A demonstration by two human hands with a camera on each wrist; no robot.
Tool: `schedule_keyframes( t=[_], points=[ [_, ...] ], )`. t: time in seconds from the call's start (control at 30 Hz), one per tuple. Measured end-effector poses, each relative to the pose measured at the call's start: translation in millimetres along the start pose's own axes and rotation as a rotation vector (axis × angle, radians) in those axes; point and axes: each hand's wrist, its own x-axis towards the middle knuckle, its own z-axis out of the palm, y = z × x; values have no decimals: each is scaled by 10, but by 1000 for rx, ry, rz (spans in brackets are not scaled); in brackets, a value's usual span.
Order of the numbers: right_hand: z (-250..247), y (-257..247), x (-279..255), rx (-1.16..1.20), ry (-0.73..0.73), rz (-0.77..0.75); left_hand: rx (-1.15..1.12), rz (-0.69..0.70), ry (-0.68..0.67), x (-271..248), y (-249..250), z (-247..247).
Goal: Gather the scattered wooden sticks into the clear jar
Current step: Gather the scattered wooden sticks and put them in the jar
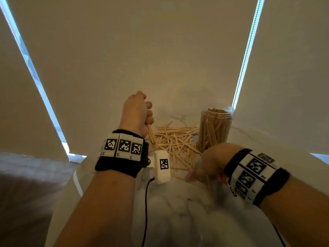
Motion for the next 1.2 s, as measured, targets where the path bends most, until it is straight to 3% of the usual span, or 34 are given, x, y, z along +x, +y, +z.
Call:
schedule_keyframes(
  t=[0.1,0.2,0.27,0.4,0.5,0.6,0.87,1.07,1.2],
  points=[
    [28,-117,-9,-105,73,-40,59,-94,-43,-26,-111,-56],
    [49,-205,-17,-113,110,-103,92,-276,-119,23,-276,-200],
    [36,-247,-44,-106,119,-142,222,-343,-137,85,-389,-349],
    [19,-281,-70,-148,160,-167,853,-292,-137,125,-479,-641],
    [31,-252,-62,-150,166,-175,1392,-251,-262,9,-480,-717],
    [40,-205,-42,-61,154,-187,1627,-216,-364,-134,-593,-635],
    [82,-155,-87,-83,118,-201,1829,75,-398,-245,-816,-347],
    [160,-71,-161,-276,119,-209,1886,-5,-452,-369,-871,-187],
    [221,-41,-240,-265,108,-166,1924,6,-509,-460,-829,-112]
  ],
)
